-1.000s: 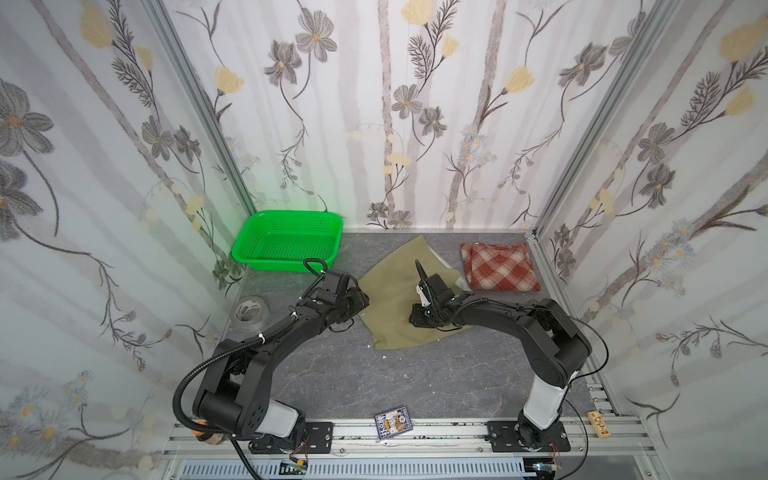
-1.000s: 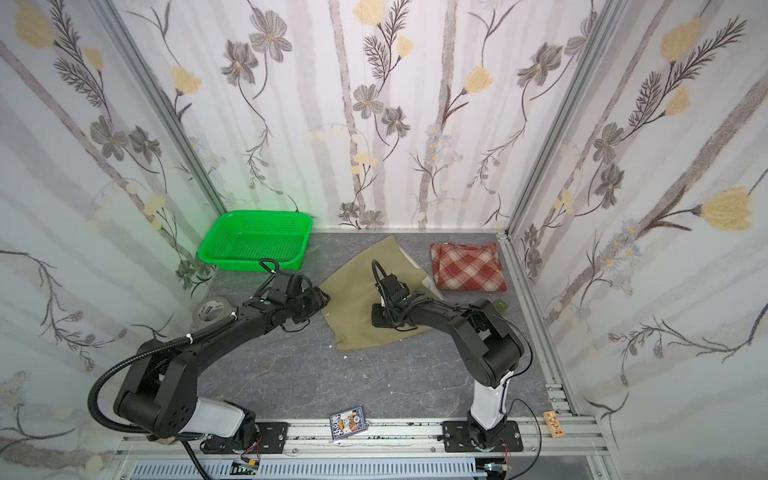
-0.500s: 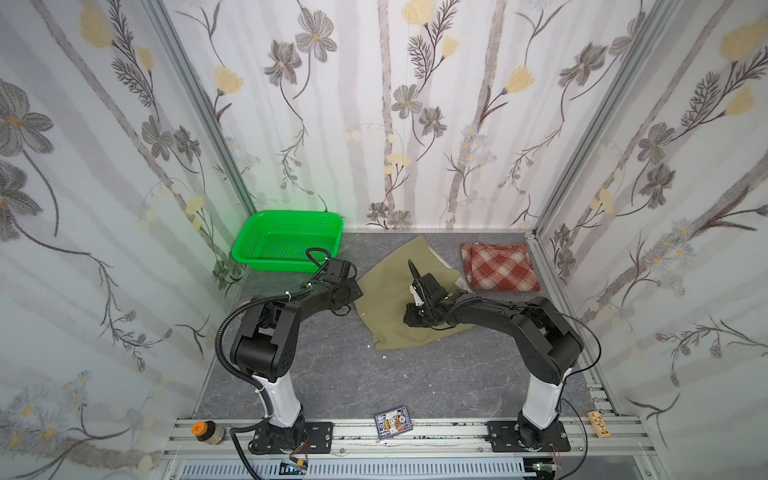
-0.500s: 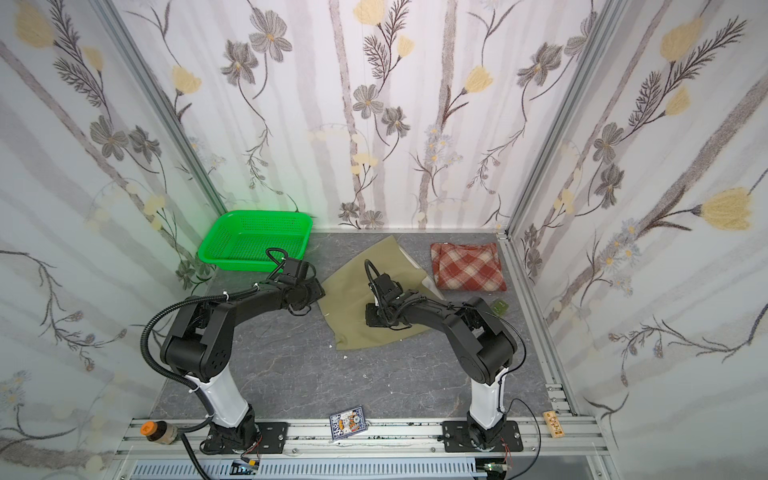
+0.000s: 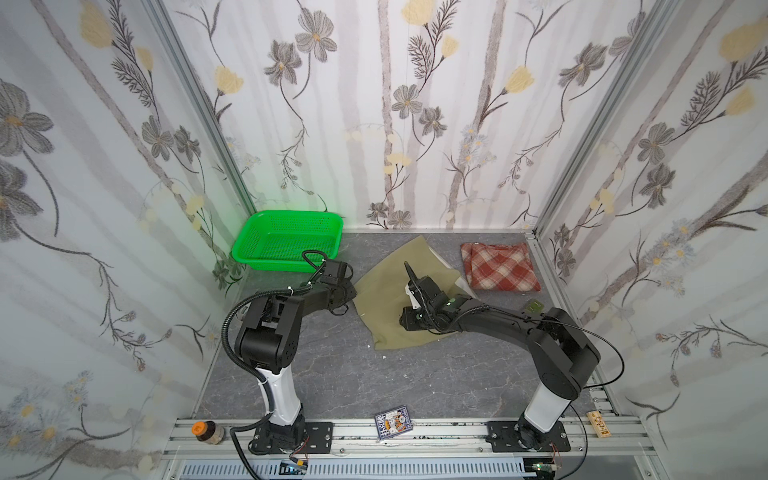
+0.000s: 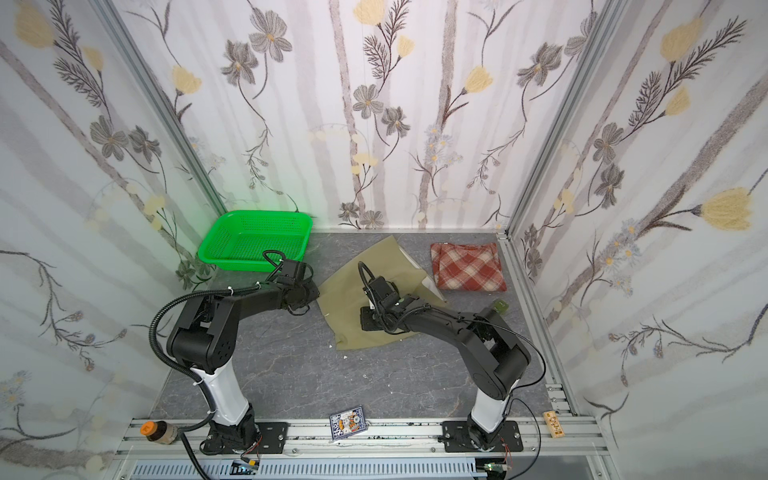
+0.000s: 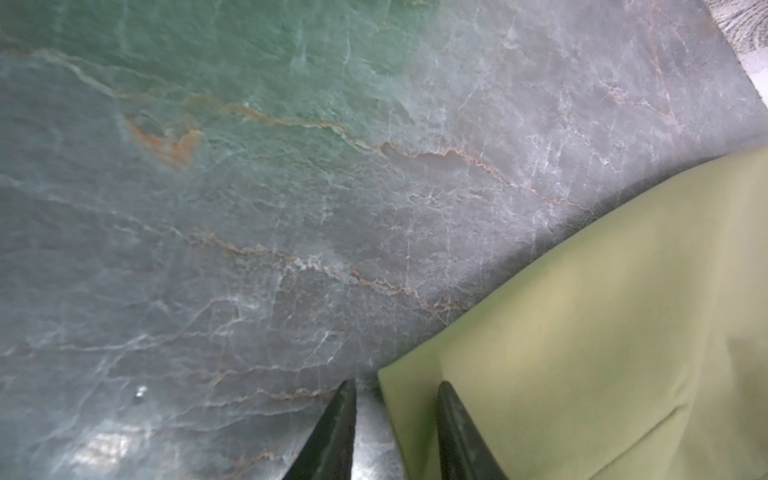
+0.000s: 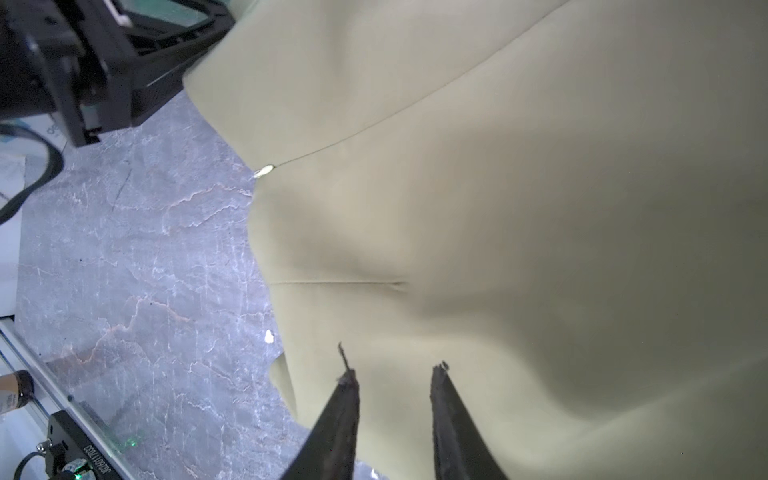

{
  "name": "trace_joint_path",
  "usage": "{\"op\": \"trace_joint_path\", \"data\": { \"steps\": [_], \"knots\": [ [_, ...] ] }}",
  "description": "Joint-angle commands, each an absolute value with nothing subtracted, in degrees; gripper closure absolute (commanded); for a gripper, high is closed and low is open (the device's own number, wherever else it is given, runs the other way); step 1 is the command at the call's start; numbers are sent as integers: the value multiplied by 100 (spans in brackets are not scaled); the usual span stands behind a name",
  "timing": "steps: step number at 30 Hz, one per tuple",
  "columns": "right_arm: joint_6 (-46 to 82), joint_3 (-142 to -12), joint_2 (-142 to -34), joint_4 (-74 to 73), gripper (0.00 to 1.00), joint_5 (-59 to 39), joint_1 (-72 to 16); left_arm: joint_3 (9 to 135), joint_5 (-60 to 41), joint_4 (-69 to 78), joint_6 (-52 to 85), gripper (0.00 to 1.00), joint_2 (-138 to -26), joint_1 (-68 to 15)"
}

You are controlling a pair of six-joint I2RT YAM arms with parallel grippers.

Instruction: Fold and stack the skirts

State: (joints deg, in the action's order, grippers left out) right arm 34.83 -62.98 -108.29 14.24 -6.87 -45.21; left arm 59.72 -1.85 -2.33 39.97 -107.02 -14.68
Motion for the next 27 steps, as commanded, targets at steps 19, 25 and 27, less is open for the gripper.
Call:
{"op": "trace_joint_path", "data": {
  "steps": [19, 25, 27],
  "knots": [
    [2773, -6612, -10726, 2439, 51, 568, -5970, 5562, -93, -105, 3859, 100, -10280, -1217],
    [2592, -7018, -11215, 2535, 51, 439, -6388, 5089, -45, -114, 3929, 100, -9870, -1162],
    [2525, -7196, -11329, 2558, 51, 462, -6466, 4966, -18, -114, 3937, 100, -9786, -1144]
  ]
}}
